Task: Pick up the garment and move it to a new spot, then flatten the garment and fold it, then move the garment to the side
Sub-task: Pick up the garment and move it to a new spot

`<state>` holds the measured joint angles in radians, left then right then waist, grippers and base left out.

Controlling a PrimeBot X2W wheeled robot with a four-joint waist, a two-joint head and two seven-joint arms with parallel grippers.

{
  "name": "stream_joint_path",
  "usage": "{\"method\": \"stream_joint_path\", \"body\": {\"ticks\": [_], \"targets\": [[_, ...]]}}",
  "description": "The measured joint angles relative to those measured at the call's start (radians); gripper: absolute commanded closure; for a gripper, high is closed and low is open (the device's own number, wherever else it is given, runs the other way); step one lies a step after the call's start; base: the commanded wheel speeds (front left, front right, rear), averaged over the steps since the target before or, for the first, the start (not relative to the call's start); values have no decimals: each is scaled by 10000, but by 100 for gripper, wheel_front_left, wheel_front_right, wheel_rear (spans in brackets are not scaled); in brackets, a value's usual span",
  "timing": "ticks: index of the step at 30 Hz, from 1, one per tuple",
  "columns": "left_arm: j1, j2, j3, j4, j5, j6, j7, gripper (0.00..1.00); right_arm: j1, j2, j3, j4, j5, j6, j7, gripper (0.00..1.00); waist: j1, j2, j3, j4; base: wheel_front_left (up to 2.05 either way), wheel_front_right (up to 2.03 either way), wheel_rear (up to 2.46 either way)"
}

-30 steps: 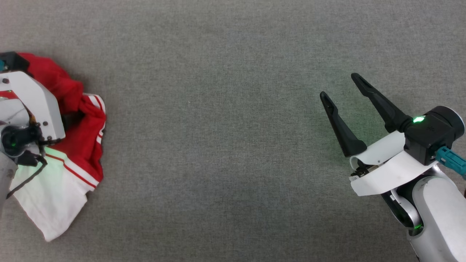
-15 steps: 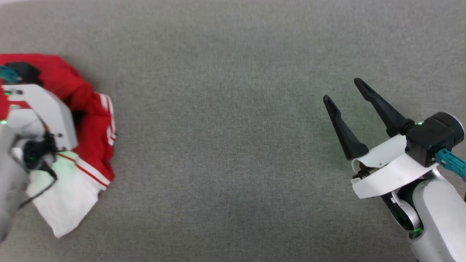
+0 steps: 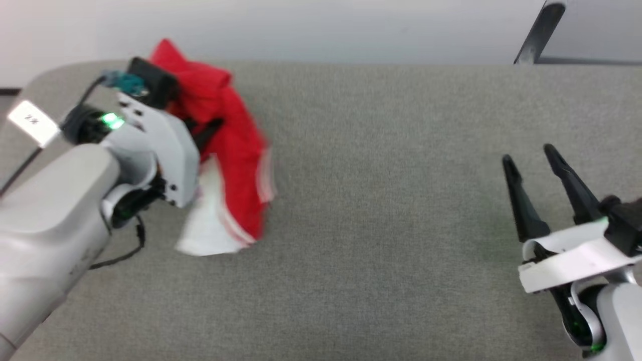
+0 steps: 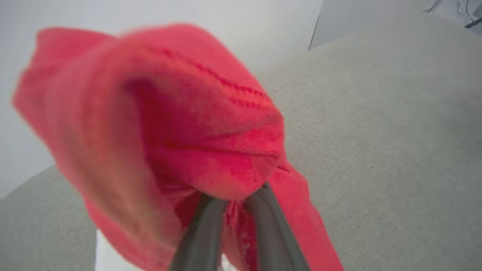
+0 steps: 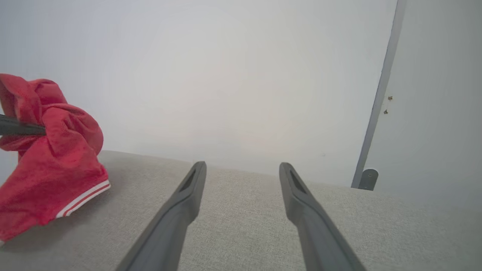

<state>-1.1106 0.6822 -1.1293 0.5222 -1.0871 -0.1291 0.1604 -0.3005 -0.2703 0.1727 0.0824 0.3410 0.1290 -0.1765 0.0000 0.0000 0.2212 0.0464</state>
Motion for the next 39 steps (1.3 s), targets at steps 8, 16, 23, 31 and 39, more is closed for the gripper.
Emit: {"method": "stream_joint_path", "body": {"ticks": [8,16,23,31,39], "targets": [[-1081,-58,-1032,-2017,-462,0,-261,100,727,428,-1321,-81,-10,-2,-253,0,0,0,-449,-474,0,0,0],[-1608,-589,-1490,-3689,-675,0,646,100,919,744,-2405,-274,-8,-2,-499,0,0,0,-278,-1424,0,0,0],[-796,-894,-1530,-3850,-416,0,2113,100,977,1076,-2694,-313,21,-2,-662,0,0,0,184,-2166,0,0,0],[21,-1258,-1522,-2644,247,0,3567,100,707,1396,-2688,-186,127,-2,-803,0,0,0,972,-2758,0,0,0],[140,-1346,-1379,-2272,1001,-40,4826,100,360,1563,-2637,-155,203,-2,-838,0,0,0,1638,-3231,0,0,0]]}}
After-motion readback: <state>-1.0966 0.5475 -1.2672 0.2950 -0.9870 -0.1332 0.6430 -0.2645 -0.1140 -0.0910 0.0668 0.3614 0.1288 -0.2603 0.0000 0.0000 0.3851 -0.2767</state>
